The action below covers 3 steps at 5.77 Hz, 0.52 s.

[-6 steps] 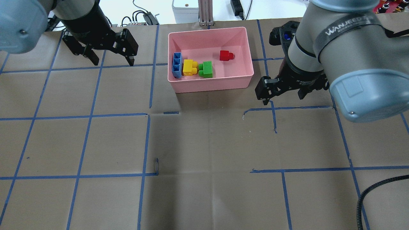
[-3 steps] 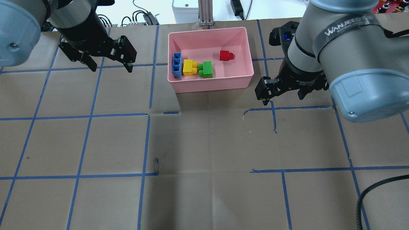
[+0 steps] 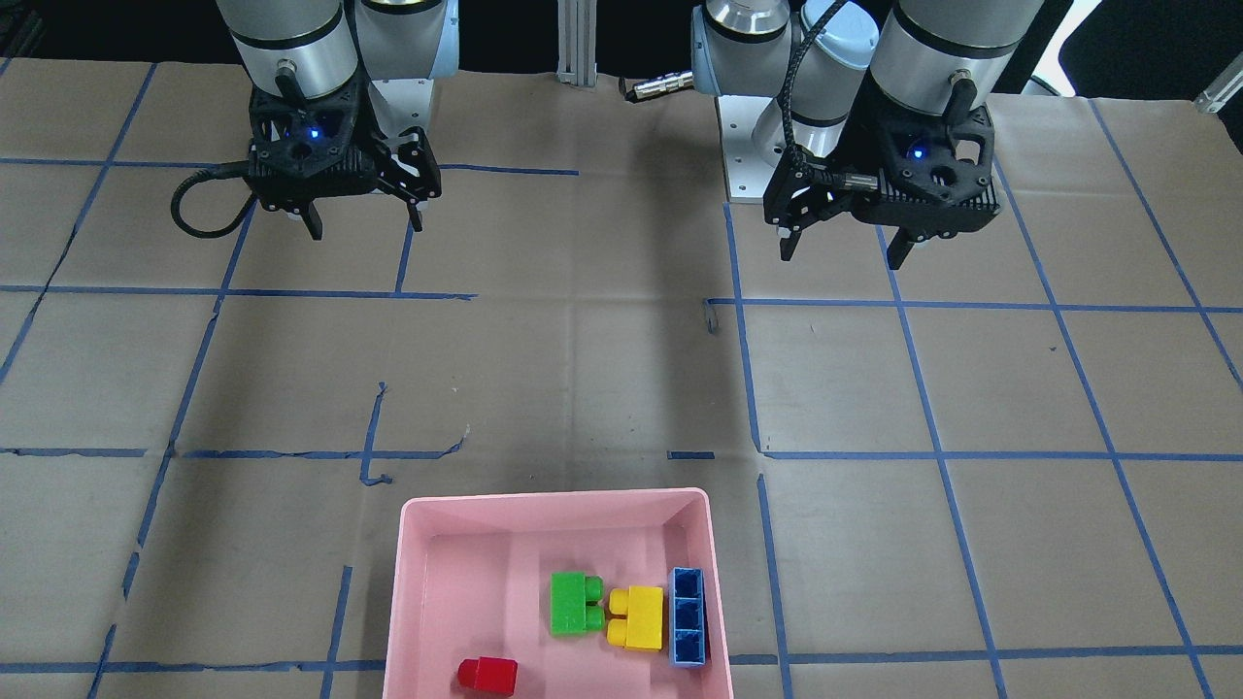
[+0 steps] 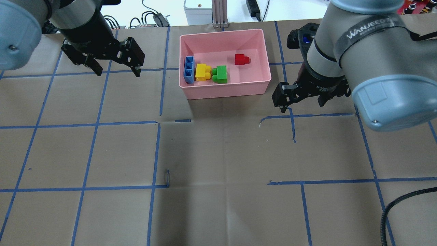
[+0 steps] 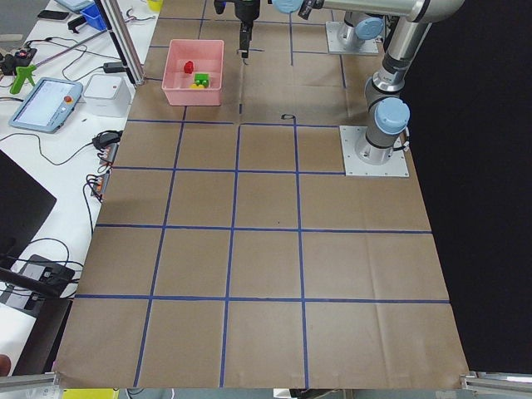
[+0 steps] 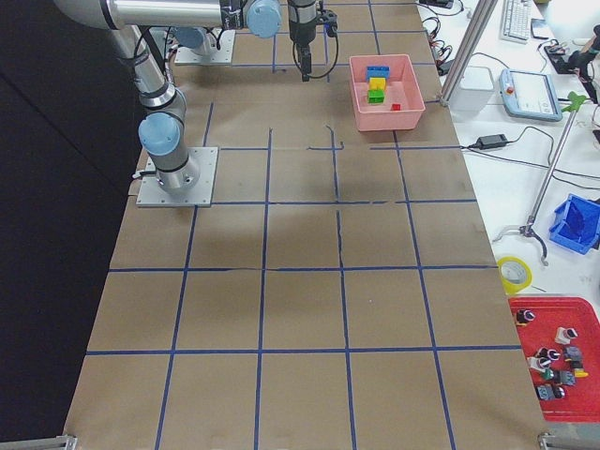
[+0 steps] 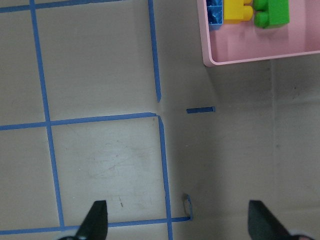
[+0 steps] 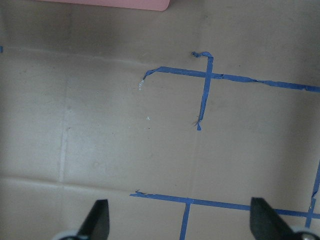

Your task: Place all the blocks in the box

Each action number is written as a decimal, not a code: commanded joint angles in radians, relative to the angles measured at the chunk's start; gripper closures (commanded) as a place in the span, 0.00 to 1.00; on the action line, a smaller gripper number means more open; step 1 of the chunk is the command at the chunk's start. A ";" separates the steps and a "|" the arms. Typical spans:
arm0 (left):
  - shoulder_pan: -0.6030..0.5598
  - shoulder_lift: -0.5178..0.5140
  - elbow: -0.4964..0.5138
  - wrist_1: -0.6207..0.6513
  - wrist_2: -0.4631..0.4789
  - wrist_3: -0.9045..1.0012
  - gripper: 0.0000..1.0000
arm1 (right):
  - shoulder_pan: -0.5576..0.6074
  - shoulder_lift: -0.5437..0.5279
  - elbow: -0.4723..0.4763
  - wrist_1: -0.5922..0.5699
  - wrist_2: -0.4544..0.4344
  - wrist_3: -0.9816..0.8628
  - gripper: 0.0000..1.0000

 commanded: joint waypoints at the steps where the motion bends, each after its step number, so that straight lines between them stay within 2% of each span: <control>1: -0.001 0.001 0.002 0.000 -0.001 0.000 0.01 | 0.000 0.001 0.000 -0.001 0.001 0.000 0.00; 3: -0.003 0.004 0.000 0.000 -0.001 0.000 0.01 | 0.000 0.001 0.000 -0.002 0.001 0.000 0.00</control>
